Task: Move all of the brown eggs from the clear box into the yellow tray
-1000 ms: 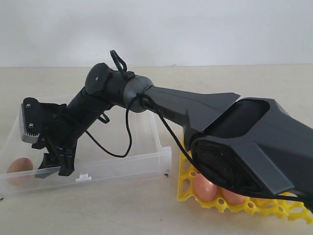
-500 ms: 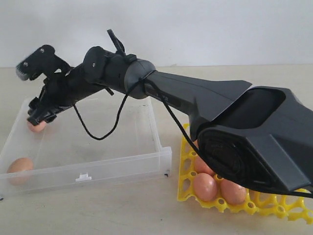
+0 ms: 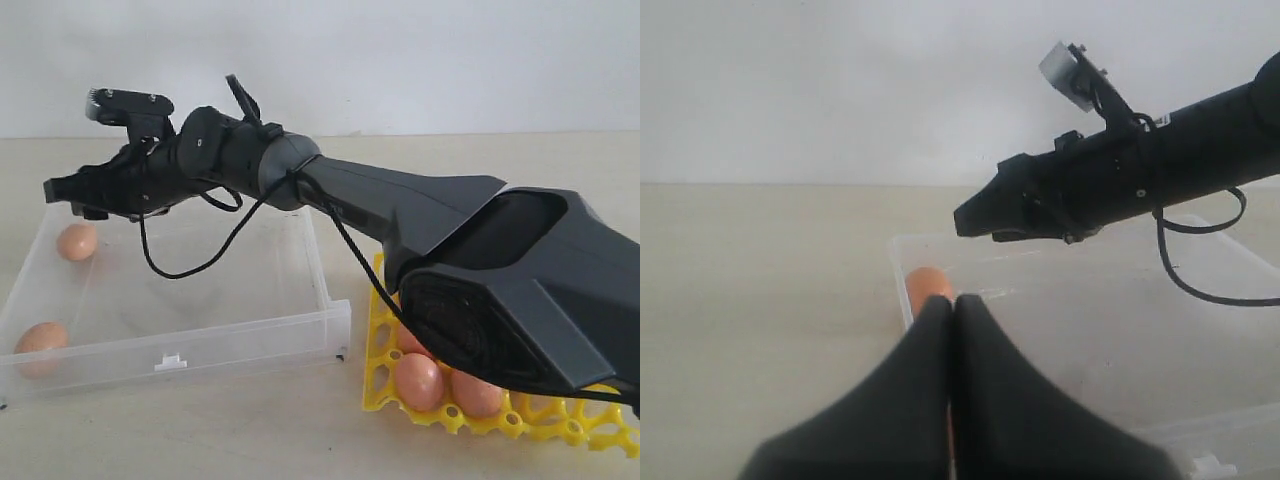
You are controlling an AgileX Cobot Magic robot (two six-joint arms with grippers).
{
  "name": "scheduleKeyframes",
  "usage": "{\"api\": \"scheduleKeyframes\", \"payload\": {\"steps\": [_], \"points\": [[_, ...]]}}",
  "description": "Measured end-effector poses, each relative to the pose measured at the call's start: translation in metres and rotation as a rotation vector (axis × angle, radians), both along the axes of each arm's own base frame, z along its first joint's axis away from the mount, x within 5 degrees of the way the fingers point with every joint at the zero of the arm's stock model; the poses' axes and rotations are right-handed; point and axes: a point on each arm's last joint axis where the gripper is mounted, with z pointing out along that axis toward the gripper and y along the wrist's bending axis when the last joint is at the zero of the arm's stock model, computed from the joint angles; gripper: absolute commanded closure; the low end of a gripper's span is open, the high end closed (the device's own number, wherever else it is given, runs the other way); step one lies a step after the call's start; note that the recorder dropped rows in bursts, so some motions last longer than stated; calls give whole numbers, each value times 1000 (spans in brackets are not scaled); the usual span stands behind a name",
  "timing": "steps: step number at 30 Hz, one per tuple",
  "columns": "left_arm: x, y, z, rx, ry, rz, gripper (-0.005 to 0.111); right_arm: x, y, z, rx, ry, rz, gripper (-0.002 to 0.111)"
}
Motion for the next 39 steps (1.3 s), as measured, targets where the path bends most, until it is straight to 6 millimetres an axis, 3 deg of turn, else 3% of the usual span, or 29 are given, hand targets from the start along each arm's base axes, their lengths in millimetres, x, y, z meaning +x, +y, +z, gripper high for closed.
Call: {"api": "scheduleKeyframes", "payload": {"steps": [2, 5, 9, 12, 15, 22, 27, 39], "points": [[0, 0, 0, 0, 0, 0, 111, -5, -2, -6, -72, 17, 63, 107], [0, 0, 0, 0, 0, 0, 111, -7, -12, -17, -234, 49, 95, 107], [0, 0, 0, 0, 0, 0, 111, 10, -52, -32, -515, 141, -20, 107], [0, 0, 0, 0, 0, 0, 111, 15, -78, -20, -734, 120, -61, 107], [0, 0, 0, 0, 0, 0, 111, 11, -90, -8, -845, 143, -66, 107], [0, 0, 0, 0, 0, 0, 111, 10, -99, 20, -889, 101, -91, 107], [0, 0, 0, 0, 0, 0, 111, 10, -100, 27, -891, 90, -96, 107], [0, 0, 0, 0, 0, 0, 111, -9, -123, -6, -1064, 171, -51, 107]]}}
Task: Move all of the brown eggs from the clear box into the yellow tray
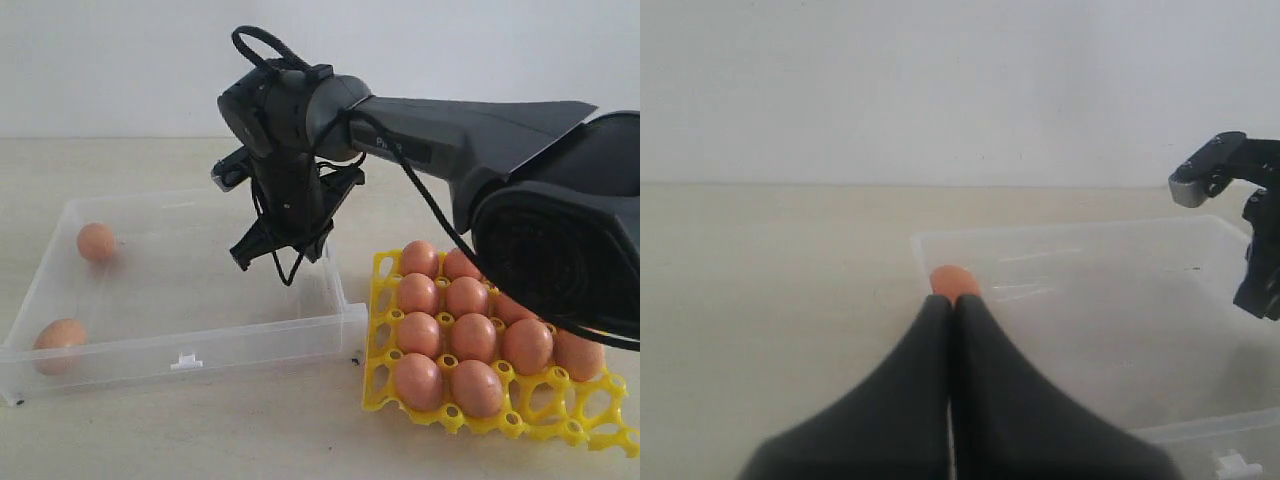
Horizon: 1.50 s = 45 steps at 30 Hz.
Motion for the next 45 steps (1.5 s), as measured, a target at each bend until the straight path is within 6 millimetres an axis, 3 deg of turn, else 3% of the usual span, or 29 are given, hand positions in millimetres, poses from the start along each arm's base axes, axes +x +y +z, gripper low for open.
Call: {"api": "scheduleKeyframes", "payload": {"steps": [5, 11, 14, 18, 21, 27, 36, 45], "points": [[0, 0, 0, 0, 0, 0, 111, -10, -8, 17, 3, 5, -3, 107], [0, 0, 0, 0, 0, 0, 111, -18, -14, 58, 63, -43, -16, 107], [0, 0, 0, 0, 0, 0, 111, -13, -5, 64, 177, -102, 2, 107], [0, 0, 0, 0, 0, 0, 111, -9, 23, 58, 440, -124, 99, 107], [0, 0, 0, 0, 0, 0, 111, -12, 41, 49, 618, -67, 102, 96], [0, 0, 0, 0, 0, 0, 111, -9, 58, 35, 824, -24, 5, 41], [0, 0, 0, 0, 0, 0, 111, 8, 65, 46, 1068, -115, -254, 40], [0, 0, 0, 0, 0, 0, 111, 20, 96, 18, 1184, -64, -327, 40]]}}
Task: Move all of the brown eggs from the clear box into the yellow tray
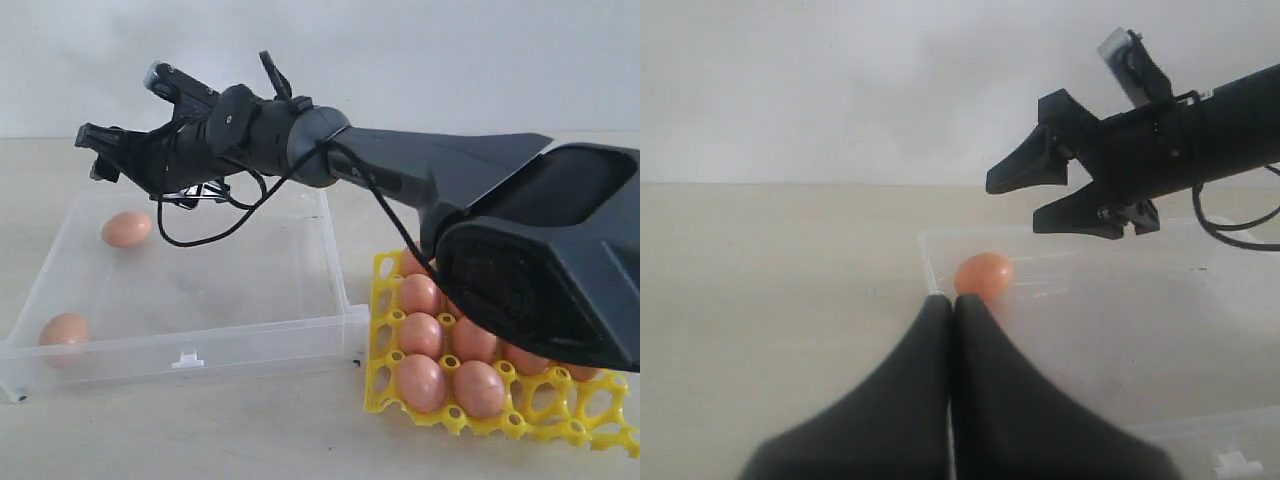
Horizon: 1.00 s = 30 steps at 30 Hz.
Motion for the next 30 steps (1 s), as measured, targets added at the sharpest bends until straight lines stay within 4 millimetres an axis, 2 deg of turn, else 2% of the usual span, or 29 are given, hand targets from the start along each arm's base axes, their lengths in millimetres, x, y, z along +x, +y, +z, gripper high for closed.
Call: {"api": "scheduleKeyframes", "payload": {"steps": [6, 10, 14, 19, 26, 30], "points": [[0, 0, 0, 0, 0, 0, 111, 2, 18, -34, -13, -11, 30, 40], [0, 0, 0, 0, 0, 0, 111, 0, 20, -48, -118, -171, 136, 40], [0, 0, 0, 0, 0, 0, 111, 2, 20, -50, -260, -439, 279, 40], [0, 0, 0, 0, 0, 0, 111, 3, 20, -49, -375, -649, 396, 40], [0, 0, 0, 0, 0, 0, 111, 4, 20, -50, -440, -759, 463, 40], [0, 0, 0, 0, 0, 0, 111, 4, 20, -61, -473, -785, 498, 40]]}}
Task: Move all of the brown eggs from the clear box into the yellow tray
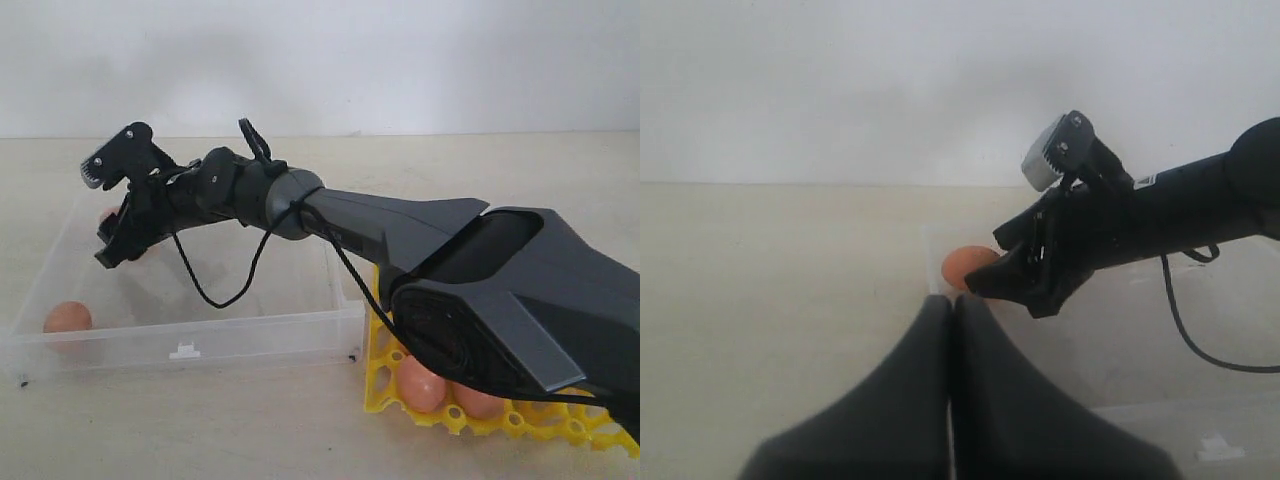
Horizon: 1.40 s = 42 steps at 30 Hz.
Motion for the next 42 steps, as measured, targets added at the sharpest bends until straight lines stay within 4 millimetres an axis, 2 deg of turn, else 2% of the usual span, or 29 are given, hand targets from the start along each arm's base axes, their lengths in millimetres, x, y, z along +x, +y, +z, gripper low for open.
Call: {"api": "scheduleKeyframes", "payload": {"steps": [3, 9, 11, 13, 15, 21, 23, 29, 38, 42], "points": [[0, 0, 0, 0, 0, 0, 111, -1, 0, -13, -22, 11, 10, 40], [0, 0, 0, 0, 0, 0, 111, 2, -1, -13, -23, -29, -1, 41], [0, 0, 0, 0, 0, 0, 111, 3, -1, -13, -28, -51, 1, 50], [0, 0, 0, 0, 0, 0, 111, 3, -1, -12, -29, -63, 0, 64], [0, 0, 0, 0, 0, 0, 111, 4, -1, -12, -29, -69, -1, 71], [0, 0, 0, 0, 0, 0, 111, 0, 0, -14, -39, -34, 25, 72], [0, 0, 0, 0, 0, 0, 111, -1, 0, -15, -46, -30, 36, 69], [0, 0, 0, 0, 0, 0, 111, 0, 0, -14, -44, -43, 32, 35], [0, 0, 0, 0, 0, 0, 111, -7, 18, -2, 66, -151, -85, 34], [0, 0, 0, 0, 0, 0, 111, -10, 21, 0, 110, -109, -118, 35]]}}
